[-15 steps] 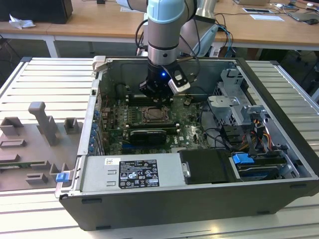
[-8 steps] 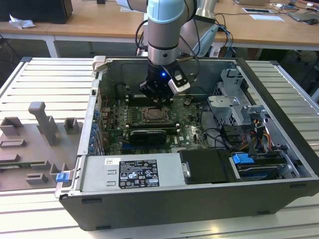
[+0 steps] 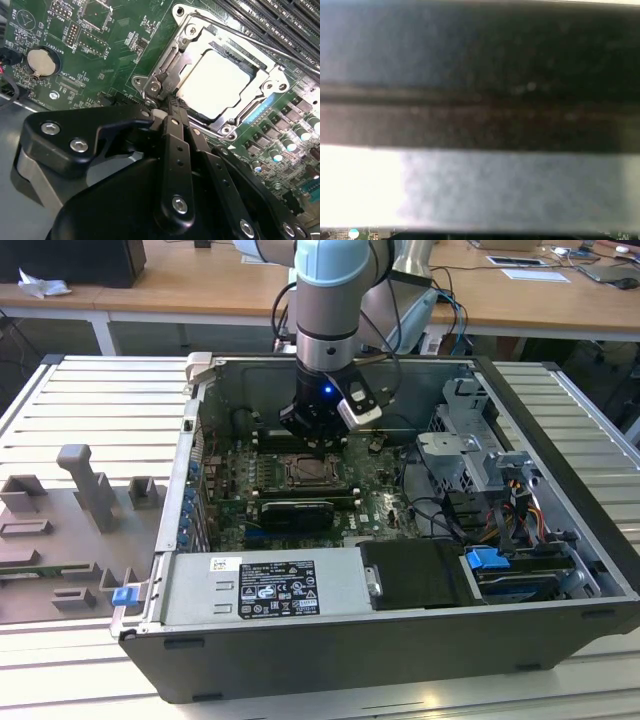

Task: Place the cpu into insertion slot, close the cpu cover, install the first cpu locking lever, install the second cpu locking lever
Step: 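Install the first cpu locking lever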

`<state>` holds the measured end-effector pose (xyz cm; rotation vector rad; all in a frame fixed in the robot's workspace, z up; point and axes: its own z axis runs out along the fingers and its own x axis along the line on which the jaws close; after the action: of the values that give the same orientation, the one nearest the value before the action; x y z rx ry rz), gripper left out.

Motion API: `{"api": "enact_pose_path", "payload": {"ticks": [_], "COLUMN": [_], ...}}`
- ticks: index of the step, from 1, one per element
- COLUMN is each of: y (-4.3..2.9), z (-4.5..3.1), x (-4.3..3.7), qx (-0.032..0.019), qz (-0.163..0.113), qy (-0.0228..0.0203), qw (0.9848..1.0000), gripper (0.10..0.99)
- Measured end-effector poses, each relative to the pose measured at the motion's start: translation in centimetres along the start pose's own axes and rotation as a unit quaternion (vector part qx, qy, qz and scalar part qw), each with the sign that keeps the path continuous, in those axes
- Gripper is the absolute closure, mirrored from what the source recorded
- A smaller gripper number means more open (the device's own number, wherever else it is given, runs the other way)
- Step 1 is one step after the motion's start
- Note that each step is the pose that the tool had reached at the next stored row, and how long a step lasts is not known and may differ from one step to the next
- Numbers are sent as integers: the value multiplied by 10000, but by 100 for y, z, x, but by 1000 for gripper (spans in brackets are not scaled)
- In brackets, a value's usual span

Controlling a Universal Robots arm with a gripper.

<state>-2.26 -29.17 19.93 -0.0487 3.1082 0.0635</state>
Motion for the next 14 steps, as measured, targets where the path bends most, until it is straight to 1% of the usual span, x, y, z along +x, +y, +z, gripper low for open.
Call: {"api": "enact_pose_path", "payload": {"ticks": [2,5,9,11,14], "y": [-7,-10,-8,3,4], "z": [0,-3,-18,-27,-39], "x": [4,7,5,-2,-3], "qx": [-22,-69,-76,-93,-93], "qz": [0,3,3,3,3], "qy": [3,8,5,-5,-6], "qw": [10000,10000,10000,10000,10000], "gripper": [980,980,980,980,980]}}
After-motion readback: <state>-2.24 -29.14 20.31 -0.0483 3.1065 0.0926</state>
